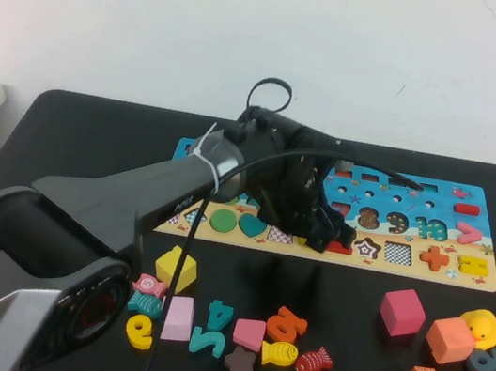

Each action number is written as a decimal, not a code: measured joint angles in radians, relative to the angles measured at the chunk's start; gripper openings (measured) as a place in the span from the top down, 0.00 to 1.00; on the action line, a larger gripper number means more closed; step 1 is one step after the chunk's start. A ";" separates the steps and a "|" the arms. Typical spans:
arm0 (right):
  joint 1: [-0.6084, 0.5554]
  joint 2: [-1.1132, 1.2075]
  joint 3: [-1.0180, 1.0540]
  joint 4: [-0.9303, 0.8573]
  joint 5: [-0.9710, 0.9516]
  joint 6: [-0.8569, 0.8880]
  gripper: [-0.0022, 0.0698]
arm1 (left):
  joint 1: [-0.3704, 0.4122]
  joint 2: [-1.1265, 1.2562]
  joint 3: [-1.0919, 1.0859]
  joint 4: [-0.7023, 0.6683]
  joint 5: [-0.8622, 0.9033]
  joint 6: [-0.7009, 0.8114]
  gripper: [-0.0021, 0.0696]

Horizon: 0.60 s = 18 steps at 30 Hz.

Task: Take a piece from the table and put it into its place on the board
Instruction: Place the "five-pointed star" into the hole of the five-pointed star

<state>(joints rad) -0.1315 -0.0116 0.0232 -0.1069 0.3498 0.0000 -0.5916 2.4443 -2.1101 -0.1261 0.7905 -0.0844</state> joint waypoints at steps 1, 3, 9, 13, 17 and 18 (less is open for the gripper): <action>0.000 0.000 0.000 0.000 0.000 0.000 0.94 | 0.000 0.002 -0.020 0.010 0.013 0.000 0.37; 0.000 0.000 0.000 0.000 0.000 0.000 0.94 | 0.000 0.002 -0.067 0.030 0.039 0.000 0.37; 0.000 0.000 0.000 0.000 0.000 0.000 0.94 | 0.000 0.002 -0.173 0.057 0.111 0.000 0.38; 0.000 0.000 0.000 0.000 0.000 0.000 0.94 | 0.000 0.002 -0.180 0.026 0.156 0.000 0.52; 0.000 0.000 0.000 0.000 0.000 0.000 0.94 | 0.000 0.004 -0.182 -0.069 0.171 0.018 0.82; 0.000 0.000 0.000 0.000 0.000 0.000 0.94 | 0.000 0.004 -0.182 -0.088 0.171 0.025 0.88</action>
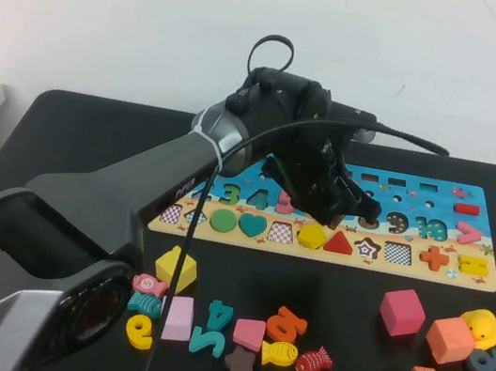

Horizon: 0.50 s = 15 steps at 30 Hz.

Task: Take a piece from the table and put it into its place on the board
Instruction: Place the "five-pointed star" into the hole of the five-pointed star

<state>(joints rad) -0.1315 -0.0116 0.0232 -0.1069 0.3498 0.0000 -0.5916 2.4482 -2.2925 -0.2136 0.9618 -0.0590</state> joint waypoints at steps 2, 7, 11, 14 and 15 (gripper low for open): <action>0.000 0.000 0.000 0.000 0.000 0.000 0.94 | 0.000 0.003 -0.001 -0.022 -0.004 0.007 0.93; 0.000 0.000 0.000 0.000 0.000 0.000 0.94 | -0.001 0.026 -0.002 -0.051 -0.010 0.009 0.96; 0.000 0.000 0.000 0.000 0.000 0.000 0.94 | -0.002 0.056 -0.002 -0.051 -0.010 0.013 0.97; 0.000 0.000 0.000 0.000 0.000 0.000 0.94 | -0.002 0.071 -0.002 -0.051 -0.026 0.013 0.97; 0.000 0.000 0.000 0.000 0.000 0.000 0.94 | -0.002 0.073 -0.002 -0.051 -0.035 0.016 0.97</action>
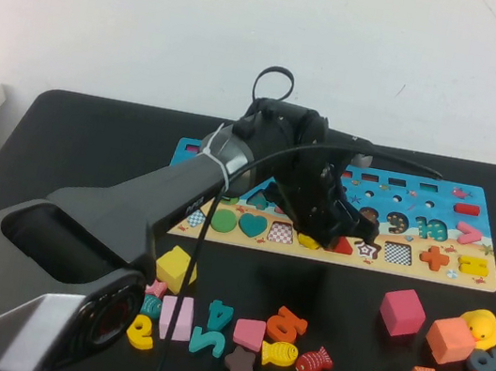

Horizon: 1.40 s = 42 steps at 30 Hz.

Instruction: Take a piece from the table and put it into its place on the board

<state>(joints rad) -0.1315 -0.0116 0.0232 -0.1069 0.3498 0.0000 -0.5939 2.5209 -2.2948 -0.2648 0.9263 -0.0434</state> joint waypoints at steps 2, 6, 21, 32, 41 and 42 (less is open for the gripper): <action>0.000 0.000 0.000 0.000 0.000 0.000 0.94 | 0.000 0.003 0.000 0.000 -0.013 0.002 0.97; 0.000 0.000 0.000 0.000 0.000 0.000 0.94 | 0.000 0.007 0.000 0.003 -0.045 0.002 0.97; 0.000 0.000 0.000 0.000 0.000 0.000 0.94 | 0.000 0.007 0.000 0.082 -0.097 -0.069 0.97; 0.000 0.000 0.000 0.000 0.000 0.000 0.94 | 0.000 -0.081 0.000 0.161 -0.019 -0.042 0.97; 0.000 0.000 0.000 0.000 0.000 0.000 0.94 | 0.000 -0.372 0.000 0.469 0.207 -0.008 0.97; 0.000 0.000 0.000 0.000 0.000 0.000 0.94 | 0.000 -0.410 0.000 0.467 0.226 0.015 0.97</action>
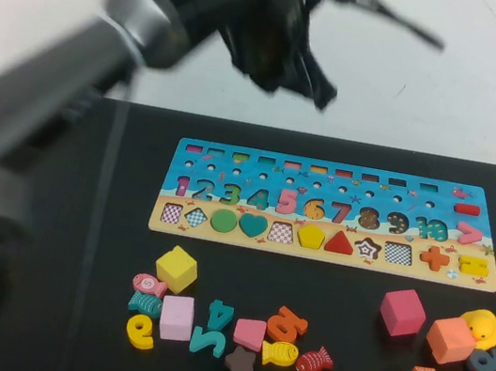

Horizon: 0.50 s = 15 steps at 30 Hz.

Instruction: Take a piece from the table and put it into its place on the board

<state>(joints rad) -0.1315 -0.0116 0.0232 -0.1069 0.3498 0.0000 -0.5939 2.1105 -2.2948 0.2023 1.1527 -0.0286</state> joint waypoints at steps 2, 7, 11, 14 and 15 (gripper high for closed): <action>0.000 0.000 0.000 0.000 0.000 0.000 0.94 | 0.000 -0.082 0.000 -0.029 0.028 0.044 0.97; 0.000 0.000 0.000 0.000 0.000 0.000 0.94 | -0.001 -0.278 0.000 -0.073 0.074 0.101 0.97; 0.000 0.000 0.000 0.000 0.000 0.000 0.94 | -0.002 -0.427 0.000 -0.120 0.106 0.138 0.97; 0.000 0.000 0.000 0.000 0.000 0.000 0.94 | -0.002 -0.553 0.000 -0.216 0.114 0.187 0.97; 0.000 0.000 0.000 0.000 0.000 0.000 0.94 | -0.002 -0.587 0.000 -0.247 0.114 0.209 0.97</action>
<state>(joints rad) -0.1315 -0.0116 0.0232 -0.1069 0.3498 0.0000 -0.5961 1.5237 -2.2948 -0.0443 1.2665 0.1809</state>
